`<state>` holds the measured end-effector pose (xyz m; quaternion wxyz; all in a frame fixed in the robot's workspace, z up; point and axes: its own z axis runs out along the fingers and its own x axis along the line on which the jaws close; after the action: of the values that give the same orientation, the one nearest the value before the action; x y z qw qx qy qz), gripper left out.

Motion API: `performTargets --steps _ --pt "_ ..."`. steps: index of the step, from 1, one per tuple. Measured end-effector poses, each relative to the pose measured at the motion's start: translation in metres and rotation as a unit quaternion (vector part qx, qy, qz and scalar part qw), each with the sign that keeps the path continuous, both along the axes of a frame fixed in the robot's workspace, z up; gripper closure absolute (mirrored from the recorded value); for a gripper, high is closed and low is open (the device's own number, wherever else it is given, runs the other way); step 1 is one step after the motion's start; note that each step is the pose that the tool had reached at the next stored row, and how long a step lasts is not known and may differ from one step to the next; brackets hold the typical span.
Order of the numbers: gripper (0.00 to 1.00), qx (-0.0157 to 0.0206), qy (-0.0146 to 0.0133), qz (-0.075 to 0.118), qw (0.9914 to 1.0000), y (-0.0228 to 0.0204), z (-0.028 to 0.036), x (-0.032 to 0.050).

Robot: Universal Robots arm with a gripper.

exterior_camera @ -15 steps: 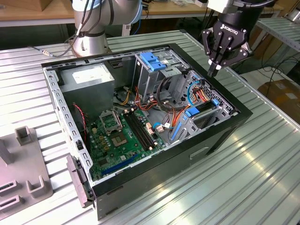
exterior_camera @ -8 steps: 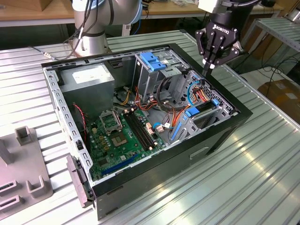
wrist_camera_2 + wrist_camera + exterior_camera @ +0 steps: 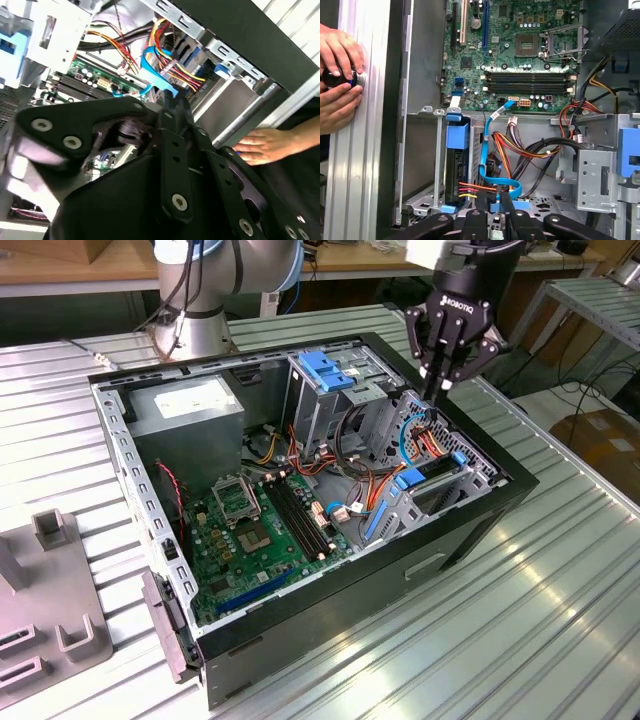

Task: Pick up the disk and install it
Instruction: 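Insert the second disk wire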

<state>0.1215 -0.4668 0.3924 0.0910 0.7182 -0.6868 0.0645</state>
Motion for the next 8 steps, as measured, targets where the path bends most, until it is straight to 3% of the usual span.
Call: performTargets --steps 1,2,4,8 --pt "0.77 -0.0021 0.0000 0.000 1.00000 0.0007 -0.0009 0.0001" --pt "0.70 -0.0058 0.0000 0.000 0.99998 0.0015 -0.0028 0.0001" --pt "0.70 -0.0165 0.0000 0.000 0.99986 0.0019 -0.0060 0.0003" --pt "0.70 -0.0275 0.0000 0.000 0.99962 0.0050 -0.0085 0.0004"
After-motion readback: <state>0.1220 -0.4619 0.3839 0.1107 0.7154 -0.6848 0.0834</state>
